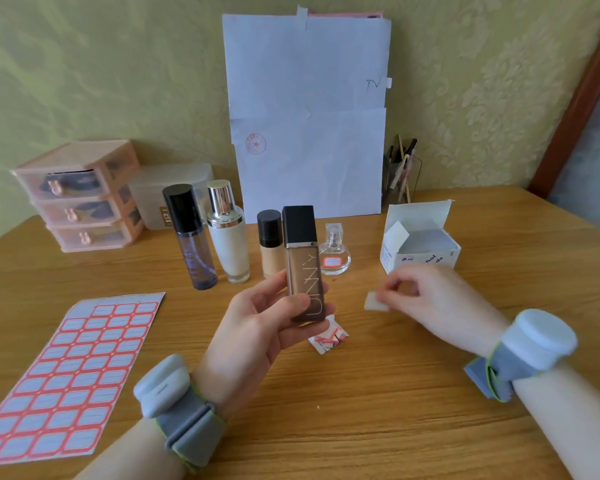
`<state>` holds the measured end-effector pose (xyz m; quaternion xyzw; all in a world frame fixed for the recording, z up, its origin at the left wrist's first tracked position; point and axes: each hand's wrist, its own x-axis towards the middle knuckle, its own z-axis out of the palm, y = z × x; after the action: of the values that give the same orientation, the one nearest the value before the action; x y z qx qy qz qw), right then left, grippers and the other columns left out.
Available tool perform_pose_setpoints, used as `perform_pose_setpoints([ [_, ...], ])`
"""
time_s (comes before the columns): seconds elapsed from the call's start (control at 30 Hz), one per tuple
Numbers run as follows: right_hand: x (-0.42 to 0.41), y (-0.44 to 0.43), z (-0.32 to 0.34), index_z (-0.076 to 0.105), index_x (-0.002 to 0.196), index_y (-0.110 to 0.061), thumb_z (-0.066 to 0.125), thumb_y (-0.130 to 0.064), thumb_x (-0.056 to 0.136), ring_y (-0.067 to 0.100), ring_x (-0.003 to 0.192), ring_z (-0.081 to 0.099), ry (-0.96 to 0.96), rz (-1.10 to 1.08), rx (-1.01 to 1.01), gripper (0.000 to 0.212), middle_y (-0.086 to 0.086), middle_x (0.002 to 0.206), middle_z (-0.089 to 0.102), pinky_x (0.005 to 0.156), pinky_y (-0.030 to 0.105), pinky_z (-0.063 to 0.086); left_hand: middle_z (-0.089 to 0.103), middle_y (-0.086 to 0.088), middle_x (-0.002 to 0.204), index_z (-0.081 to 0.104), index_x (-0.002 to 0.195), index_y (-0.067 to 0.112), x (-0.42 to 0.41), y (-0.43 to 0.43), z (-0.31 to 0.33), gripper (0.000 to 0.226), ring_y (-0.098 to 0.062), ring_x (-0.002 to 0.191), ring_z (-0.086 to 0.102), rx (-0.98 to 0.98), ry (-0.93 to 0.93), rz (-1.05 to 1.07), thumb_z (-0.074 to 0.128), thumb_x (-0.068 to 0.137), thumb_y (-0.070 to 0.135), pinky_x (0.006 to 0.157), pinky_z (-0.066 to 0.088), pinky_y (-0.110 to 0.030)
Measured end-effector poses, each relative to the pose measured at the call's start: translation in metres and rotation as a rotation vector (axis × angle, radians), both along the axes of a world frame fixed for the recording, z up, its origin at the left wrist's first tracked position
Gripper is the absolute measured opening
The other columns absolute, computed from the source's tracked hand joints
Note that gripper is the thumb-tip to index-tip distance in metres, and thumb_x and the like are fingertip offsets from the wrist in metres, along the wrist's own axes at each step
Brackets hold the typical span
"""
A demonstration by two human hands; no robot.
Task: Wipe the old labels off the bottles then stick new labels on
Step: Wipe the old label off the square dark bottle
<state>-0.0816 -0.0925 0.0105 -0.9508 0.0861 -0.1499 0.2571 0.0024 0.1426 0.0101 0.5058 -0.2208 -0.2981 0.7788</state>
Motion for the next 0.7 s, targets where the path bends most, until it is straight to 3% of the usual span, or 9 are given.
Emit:
perform_pose_setpoints([
  [0.1,0.003,0.016,0.019,0.071,0.081,-0.032,0.064,-0.027,0.094,0.004,0.043,0.052,-0.291,0.045,0.375,0.016,-0.007,0.055,0.064,0.044,0.018,0.043,0.072,-0.020,0.118,0.068,0.120,0.008,-0.001,0.001,0.003,0.036,-0.036,0.105,0.072,-0.027,0.019,-0.009,0.065,0.085,0.005,0.076,0.061,-0.030],
  [0.23,0.013,0.044,0.036,0.074,0.091,-0.024,0.062,-0.014,0.096,0.014,0.047,0.058,-0.442,0.146,0.561,0.016,0.005,0.058,0.065,0.043,0.024,0.048,0.071,-0.022,0.118,0.068,0.120,0.004,-0.002,0.000,0.004,0.039,-0.037,0.106,0.071,-0.065,0.051,-0.050,0.061,0.082,0.003,0.075,0.061,-0.030],
  [0.37,0.016,0.062,0.028,0.074,0.092,-0.022,0.061,-0.014,0.096,0.017,0.047,0.058,-0.464,0.161,0.559,0.016,0.007,0.056,0.063,0.045,0.026,0.049,0.071,-0.023,0.118,0.069,0.119,0.005,-0.003,-0.001,0.004,0.038,-0.037,0.108,0.071,-0.066,0.043,-0.047,0.061,0.082,0.004,0.075,0.061,-0.030],
  [0.5,0.016,0.075,0.012,0.074,0.094,-0.027,0.064,-0.021,0.093,0.011,0.053,0.063,-0.500,0.080,0.408,0.012,-0.014,0.066,0.067,0.048,0.023,0.051,0.070,-0.027,0.118,0.068,0.122,0.005,-0.003,-0.002,0.002,0.038,-0.039,0.110,0.070,-0.063,0.039,-0.047,0.062,0.084,0.004,0.078,0.062,-0.032],
  [0.7,0.016,0.081,0.006,0.070,0.101,-0.036,0.070,-0.039,0.085,0.011,0.060,0.066,-0.536,0.057,0.351,0.016,-0.012,0.078,0.068,0.052,0.029,0.056,0.071,-0.028,0.114,0.070,0.118,0.002,-0.004,-0.003,0.003,0.032,-0.033,0.103,0.073,-0.058,0.035,-0.045,0.068,0.086,0.001,0.078,0.062,-0.033],
])
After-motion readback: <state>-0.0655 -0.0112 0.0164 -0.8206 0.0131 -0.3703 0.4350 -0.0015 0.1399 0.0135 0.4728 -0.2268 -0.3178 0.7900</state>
